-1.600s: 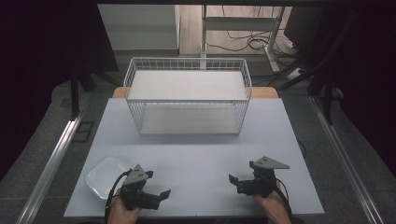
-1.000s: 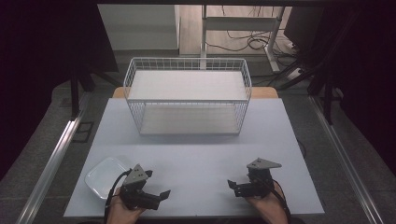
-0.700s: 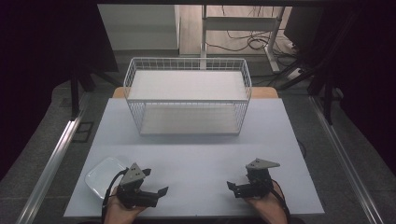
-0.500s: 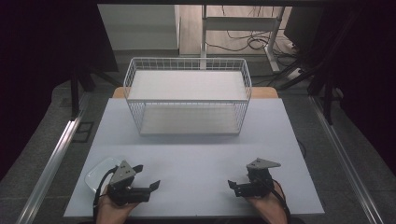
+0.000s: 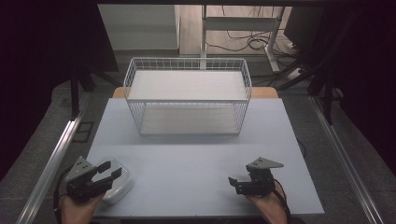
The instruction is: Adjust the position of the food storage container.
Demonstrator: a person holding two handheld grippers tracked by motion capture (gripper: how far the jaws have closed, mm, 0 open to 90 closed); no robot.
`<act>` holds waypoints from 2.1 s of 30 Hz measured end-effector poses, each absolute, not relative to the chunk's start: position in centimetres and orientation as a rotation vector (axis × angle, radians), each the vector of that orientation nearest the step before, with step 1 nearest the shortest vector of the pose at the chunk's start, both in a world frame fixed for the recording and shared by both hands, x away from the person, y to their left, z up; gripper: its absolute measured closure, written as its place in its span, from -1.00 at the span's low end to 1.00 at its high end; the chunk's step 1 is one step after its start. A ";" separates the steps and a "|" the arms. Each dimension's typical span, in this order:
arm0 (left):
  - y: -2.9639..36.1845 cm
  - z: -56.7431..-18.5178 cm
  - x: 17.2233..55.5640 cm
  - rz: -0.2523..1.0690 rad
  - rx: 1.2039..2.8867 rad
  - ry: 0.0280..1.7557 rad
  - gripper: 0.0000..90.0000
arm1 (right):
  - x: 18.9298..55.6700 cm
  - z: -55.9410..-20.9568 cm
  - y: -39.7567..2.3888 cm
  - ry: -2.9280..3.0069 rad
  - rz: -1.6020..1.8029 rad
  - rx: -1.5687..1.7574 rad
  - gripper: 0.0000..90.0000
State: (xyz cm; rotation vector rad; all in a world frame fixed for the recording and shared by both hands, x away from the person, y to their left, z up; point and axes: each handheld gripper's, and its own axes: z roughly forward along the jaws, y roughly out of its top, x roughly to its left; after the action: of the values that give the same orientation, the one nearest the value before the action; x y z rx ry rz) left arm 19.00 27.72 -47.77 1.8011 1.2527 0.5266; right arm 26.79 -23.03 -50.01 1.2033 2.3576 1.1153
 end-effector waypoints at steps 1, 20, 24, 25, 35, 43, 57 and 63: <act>28.2 -47.8 18.8 0.531 1.796 1.262 0.21 | 26.8 -50.0 -23.0 2.358 1.115 1.203 -0.68; 33.2 -49.5 15.4 0.485 1.743 1.413 1.00 | 27.1 -50.1 -23.2 2.368 1.086 1.197 -0.65; 34.0 -49.9 14.3 0.478 1.725 1.430 1.00 | 27.1 -50.1 -23.2 2.373 1.070 1.190 -0.64; 34.2 -50.1 14.0 0.480 1.724 1.440 1.00 | 27.1 -50.1 -23.2 2.373 1.070 1.190 -0.64; 33.5 -50.9 14.2 0.428 1.765 1.418 1.00 | 27.3 -50.0 -23.6 2.358 1.057 1.203 -0.62; 31.5 -51.1 15.5 0.353 1.781 1.342 1.00 | 27.4 -50.1 -23.6 2.369 1.055 1.190 -0.61; 34.2 -51.4 19.7 0.447 1.752 1.425 1.00 | 27.4 -49.9 -23.5 2.378 1.064 1.155 -0.61; 32.4 -52.5 21.0 0.350 1.850 1.395 1.00 | 27.4 -49.9 -23.4 2.383 1.057 1.150 -0.59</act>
State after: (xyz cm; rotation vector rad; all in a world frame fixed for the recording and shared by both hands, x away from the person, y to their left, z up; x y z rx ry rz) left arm 21.00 32.40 -52.53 1.8496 1.3954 0.3500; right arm 27.41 -23.42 -49.90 1.1501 2.3832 1.0567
